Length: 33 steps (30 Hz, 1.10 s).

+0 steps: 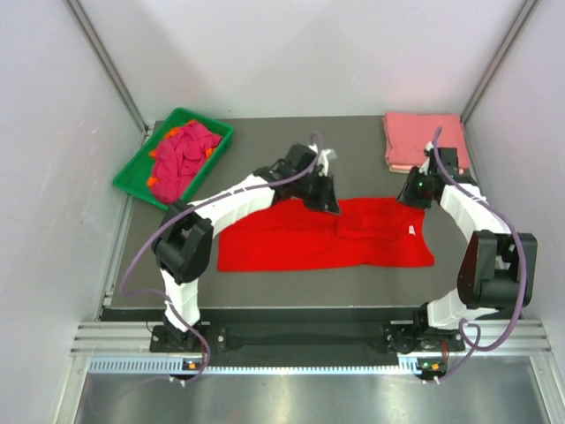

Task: Fold and stack the t-shirts
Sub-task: Fold the tshirt

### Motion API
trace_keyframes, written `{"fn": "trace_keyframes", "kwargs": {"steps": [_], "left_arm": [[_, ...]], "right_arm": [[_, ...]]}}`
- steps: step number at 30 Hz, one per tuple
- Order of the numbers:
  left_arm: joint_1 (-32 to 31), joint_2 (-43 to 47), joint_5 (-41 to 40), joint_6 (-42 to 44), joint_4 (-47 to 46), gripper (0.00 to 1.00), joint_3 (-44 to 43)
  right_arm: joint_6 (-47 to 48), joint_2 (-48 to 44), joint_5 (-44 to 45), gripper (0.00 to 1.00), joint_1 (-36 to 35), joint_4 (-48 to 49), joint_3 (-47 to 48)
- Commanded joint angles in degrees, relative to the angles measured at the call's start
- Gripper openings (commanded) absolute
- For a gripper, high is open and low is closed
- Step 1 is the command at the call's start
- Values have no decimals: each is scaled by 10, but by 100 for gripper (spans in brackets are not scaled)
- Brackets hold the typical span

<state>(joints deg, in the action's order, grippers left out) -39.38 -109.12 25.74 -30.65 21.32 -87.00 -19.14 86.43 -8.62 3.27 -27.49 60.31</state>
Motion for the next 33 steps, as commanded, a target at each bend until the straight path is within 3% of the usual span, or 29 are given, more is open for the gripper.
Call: {"fn": "trace_keyframes", "kwargs": {"steps": [1, 5, 11, 33], "left_arm": [[-22, -18, 106, -58, -110, 21, 17], [-38, -52, 121, -82, -165, 21, 8], [-40, -106, 116, -68, -153, 20, -21], [-39, -167, 12, -5, -80, 19, -62]], "right_arm": [[46, 13, -78, 29, -10, 4, -10], [95, 64, -125, 32, -10, 5, 3], [125, 86, -172, 30, -10, 42, -8], [164, 149, -164, 34, -28, 67, 10]]}}
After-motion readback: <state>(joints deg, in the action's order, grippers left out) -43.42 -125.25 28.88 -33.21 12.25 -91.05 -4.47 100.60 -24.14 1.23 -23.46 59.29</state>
